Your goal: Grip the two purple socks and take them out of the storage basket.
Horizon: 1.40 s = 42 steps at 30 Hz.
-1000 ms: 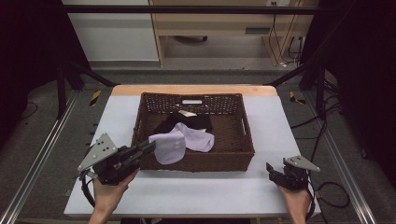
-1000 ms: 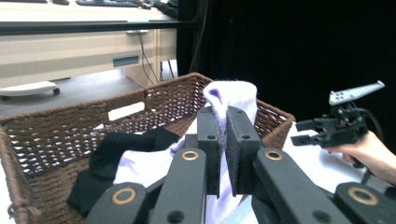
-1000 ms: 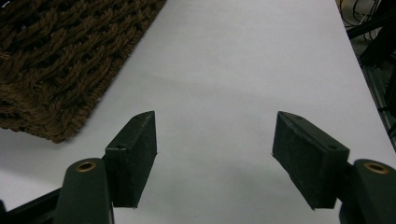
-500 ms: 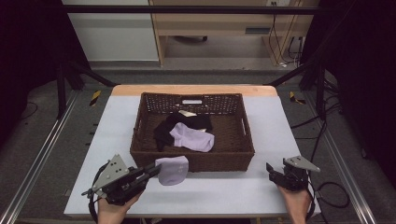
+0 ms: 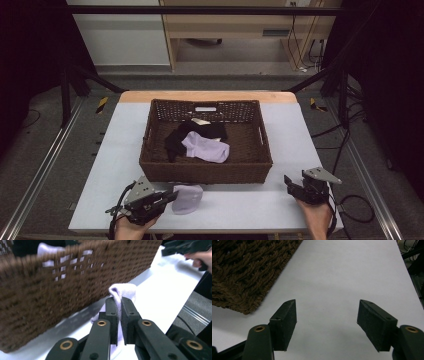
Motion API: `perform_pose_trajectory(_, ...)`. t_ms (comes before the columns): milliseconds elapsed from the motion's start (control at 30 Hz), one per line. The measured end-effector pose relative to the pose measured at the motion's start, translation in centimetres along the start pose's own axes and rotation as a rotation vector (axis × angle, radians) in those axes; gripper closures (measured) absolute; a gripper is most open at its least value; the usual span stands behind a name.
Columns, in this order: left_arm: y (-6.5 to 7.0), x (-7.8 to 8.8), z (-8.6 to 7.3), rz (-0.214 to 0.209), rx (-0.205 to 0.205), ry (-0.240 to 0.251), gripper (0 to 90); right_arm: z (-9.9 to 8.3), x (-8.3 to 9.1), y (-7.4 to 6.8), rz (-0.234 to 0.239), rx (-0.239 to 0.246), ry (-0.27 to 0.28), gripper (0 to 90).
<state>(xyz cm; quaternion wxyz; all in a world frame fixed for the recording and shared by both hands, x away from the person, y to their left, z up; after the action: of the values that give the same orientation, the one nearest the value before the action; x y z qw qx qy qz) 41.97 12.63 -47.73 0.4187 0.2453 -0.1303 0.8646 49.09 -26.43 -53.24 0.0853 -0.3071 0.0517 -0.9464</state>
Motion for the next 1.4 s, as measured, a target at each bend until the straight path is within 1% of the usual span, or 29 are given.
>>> perform_pose_trajectory(133, -0.4, -1.0, -1.2, 0.004, 0.015, -0.046, 84.0, -0.1, 0.0, -0.1, 0.004, 0.001, -0.005, 32.2)
perform_pose_trajectory(200, -0.4, -1.4, -1.6, -0.001, 0.022, -0.062, 84.0, -0.1, -0.1, -0.1, 0.006, 0.002, -0.005, 32.5)
perform_pose_trajectory(233, -0.4, -1.6, -1.9, 0.001, 0.018, -0.072, 83.9, -0.1, -0.1, -0.1, 0.007, 0.002, -0.005, 32.6)
perform_pose_trajectory(367, -0.5, -2.1, -2.4, 0.010, 0.014, -0.087, 82.9, -0.1, -0.1, -0.1, 0.006, 0.006, -0.008, 32.7)
perform_pose_trajectory(400, -0.5, -2.1, -2.4, 0.002, 0.018, -0.084, 81.7, -0.1, -0.1, -0.1, 0.006, 0.008, -0.008, 32.7)
perform_pose_trajectory(433, -0.5, -2.0, -2.3, -0.004, 0.024, -0.077, 78.4, -0.2, -0.1, -0.1, 0.006, 0.006, -0.010, 32.7)
perform_pose_trajectory(467, -0.5, -1.9, -2.2, 0.000, 0.024, -0.071, 73.6, -0.2, -0.1, -0.1, 0.007, 0.007, -0.011, 32.7)
perform_pose_trajectory(500, -0.5, -1.8, -2.0, 0.002, 0.022, -0.065, 69.6, -0.2, -0.1, -0.1, 0.007, 0.006, -0.012, 32.7)
perform_pose_trajectory(533, -0.5, -1.6, -1.7, 0.004, 0.019, -0.057, 67.9, -0.2, -0.1, -0.1, 0.007, 0.005, -0.013, 32.7)
perform_pose_trajectory(600, -0.5, -1.0, -1.1, 0.022, 0.011, -0.036, 62.7, -0.2, -0.1, -0.1, 0.007, 0.007, -0.012, 32.8)
perform_pose_trajectory(667, -0.5, -0.5, -0.6, 0.033, 0.010, -0.019, 59.3, -0.2, -0.1, -0.1, 0.007, 0.007, -0.011, 32.8)
perform_pose_trajectory(767, -0.6, 0.3, 0.2, 0.052, -0.001, 0.002, 56.8, -0.1, -0.1, -0.1, 0.007, 0.008, -0.009, 32.7)
perform_pose_trajectory(900, -1.0, 1.4, 1.4, 0.077, -0.009, 0.040, 56.0, -0.1, -0.1, -0.1, 0.006, 0.007, -0.008, 32.7)
perform_pose_trajectory(1100, -2.3, 2.6, 3.2, 0.117, -0.008, 0.085, 54.9, -0.1, -0.1, 0.0, 0.001, 0.004, -0.006, 32.7)
perform_pose_trajectory(1267, -3.2, 3.3, 5.0, 0.147, -0.017, 0.123, 53.6, 0.0, -0.1, 0.0, 0.001, 0.002, -0.002, 33.0)
perform_pose_trajectory(1400, -4.3, 3.4, 6.4, 0.175, -0.022, 0.145, 53.0, 0.1, -0.1, 0.0, 0.002, 0.003, 0.000, 33.5)
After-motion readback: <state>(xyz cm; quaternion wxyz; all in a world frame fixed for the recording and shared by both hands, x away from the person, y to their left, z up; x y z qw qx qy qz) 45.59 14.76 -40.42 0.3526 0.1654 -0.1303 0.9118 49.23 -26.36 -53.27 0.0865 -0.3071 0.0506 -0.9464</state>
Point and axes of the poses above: each handheld gripper's, and its own axes: x roughly backward along the jaws, z roughly out of its top, y roughly to its right, the point moved 10 cm from there along -x, roughly forward along the jaws, and after that the axes turned 11 degrees about -x, right-handed, at the moved point
